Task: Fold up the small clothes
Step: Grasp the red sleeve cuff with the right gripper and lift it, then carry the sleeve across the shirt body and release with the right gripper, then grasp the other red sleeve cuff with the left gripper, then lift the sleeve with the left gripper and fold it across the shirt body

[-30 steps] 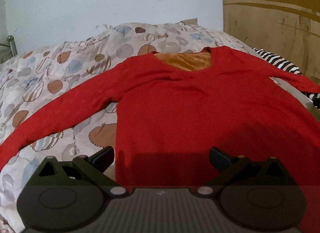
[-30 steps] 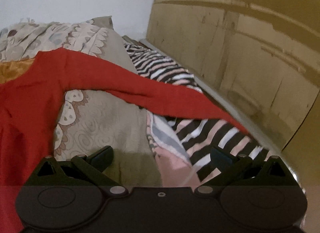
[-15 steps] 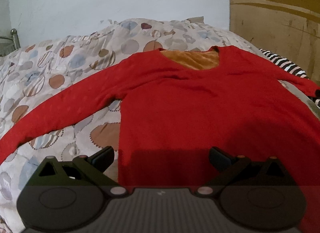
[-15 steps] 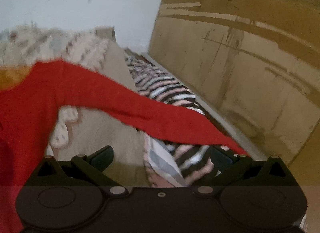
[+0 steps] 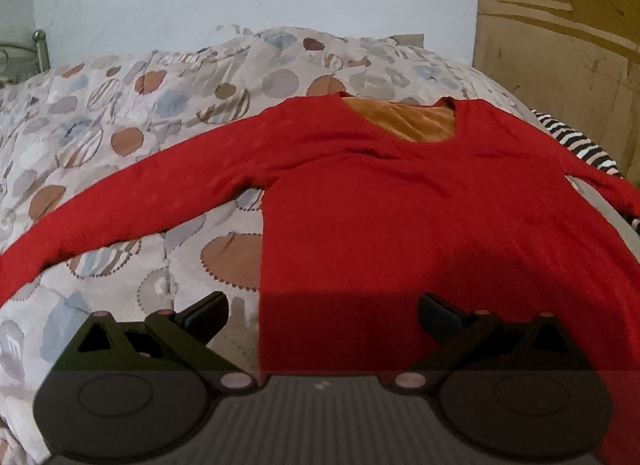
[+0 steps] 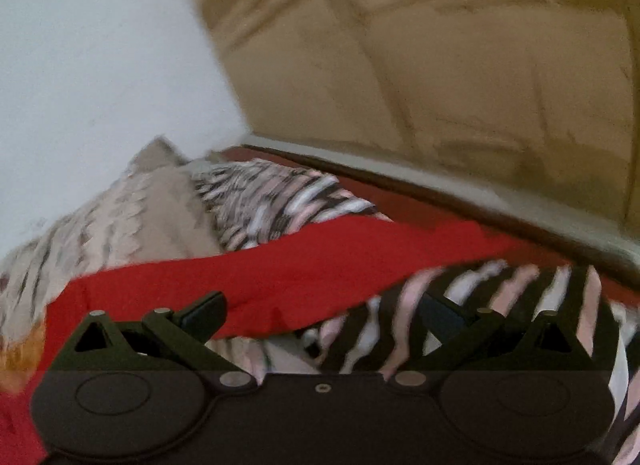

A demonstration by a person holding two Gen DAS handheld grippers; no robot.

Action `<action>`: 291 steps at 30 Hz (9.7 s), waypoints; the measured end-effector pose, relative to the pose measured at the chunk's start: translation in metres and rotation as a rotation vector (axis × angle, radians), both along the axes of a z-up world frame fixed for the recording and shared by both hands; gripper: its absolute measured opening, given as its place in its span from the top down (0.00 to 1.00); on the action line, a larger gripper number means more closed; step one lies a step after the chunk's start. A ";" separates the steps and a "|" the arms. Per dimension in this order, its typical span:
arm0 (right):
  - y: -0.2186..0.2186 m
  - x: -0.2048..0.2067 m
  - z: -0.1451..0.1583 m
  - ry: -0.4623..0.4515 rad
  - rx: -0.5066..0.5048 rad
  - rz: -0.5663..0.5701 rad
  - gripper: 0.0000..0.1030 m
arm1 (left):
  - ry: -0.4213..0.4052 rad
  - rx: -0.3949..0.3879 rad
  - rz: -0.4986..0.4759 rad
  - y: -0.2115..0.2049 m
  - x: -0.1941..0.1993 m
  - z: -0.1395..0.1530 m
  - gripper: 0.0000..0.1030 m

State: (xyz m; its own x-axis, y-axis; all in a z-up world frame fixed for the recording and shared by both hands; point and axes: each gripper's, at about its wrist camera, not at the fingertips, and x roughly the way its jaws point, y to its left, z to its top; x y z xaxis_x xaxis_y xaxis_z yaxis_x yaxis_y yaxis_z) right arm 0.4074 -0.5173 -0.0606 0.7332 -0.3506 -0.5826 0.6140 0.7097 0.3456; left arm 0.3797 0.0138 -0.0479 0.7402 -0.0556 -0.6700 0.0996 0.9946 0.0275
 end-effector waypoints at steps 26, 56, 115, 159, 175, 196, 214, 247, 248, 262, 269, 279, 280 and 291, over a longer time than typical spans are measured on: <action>-0.082 0.011 -0.035 -0.113 0.250 -0.376 0.91 | -0.059 -0.001 0.020 -0.004 -0.007 0.005 0.00; 0.368 0.025 0.085 -0.222 -0.928 1.050 0.94 | -0.220 -0.010 0.353 0.080 0.005 0.031 0.00; 0.213 0.093 -0.009 0.069 -0.746 0.729 0.98 | -0.118 0.093 0.168 0.022 0.025 -0.008 0.00; 0.269 0.010 0.035 -0.107 -0.511 0.784 0.01 | -0.109 -0.685 1.136 0.313 -0.029 -0.022 0.00; 0.334 -0.050 0.015 -0.088 -0.566 0.981 0.01 | -0.421 -0.986 1.236 0.341 -0.065 -0.064 0.82; 0.309 -0.069 0.020 -0.176 -0.450 0.887 0.00 | -0.668 -0.606 0.705 0.242 -0.019 0.035 1.00; 0.317 -0.051 0.028 -0.211 -0.325 0.921 0.00 | -0.297 -1.049 1.159 0.318 -0.042 -0.061 0.35; 0.277 -0.074 0.039 -0.155 -0.417 0.729 0.00 | -0.630 -0.743 -0.040 0.127 0.006 0.064 0.96; 0.271 -0.077 0.038 -0.145 -0.424 0.708 0.00 | -0.601 -0.745 -0.089 0.112 0.008 0.061 0.96; 0.208 -0.113 0.023 -0.032 -0.496 0.527 0.00 | -0.231 -0.512 -0.585 -0.031 0.003 0.002 0.96; 0.202 -0.117 0.020 -0.021 -0.479 0.505 0.00 | -0.114 -0.336 -0.650 -0.058 -0.016 -0.015 0.94; 0.209 -0.110 0.022 -0.041 -0.459 0.518 0.01 | -0.168 -0.292 -0.747 -0.049 -0.032 -0.001 0.30; 0.211 -0.108 0.022 -0.044 -0.456 0.522 0.01 | -0.176 -0.297 -0.734 -0.044 -0.031 0.002 0.27; 0.248 -0.081 0.025 -0.082 -0.333 0.795 0.05 | -0.260 0.096 -0.226 0.032 -0.001 0.020 0.03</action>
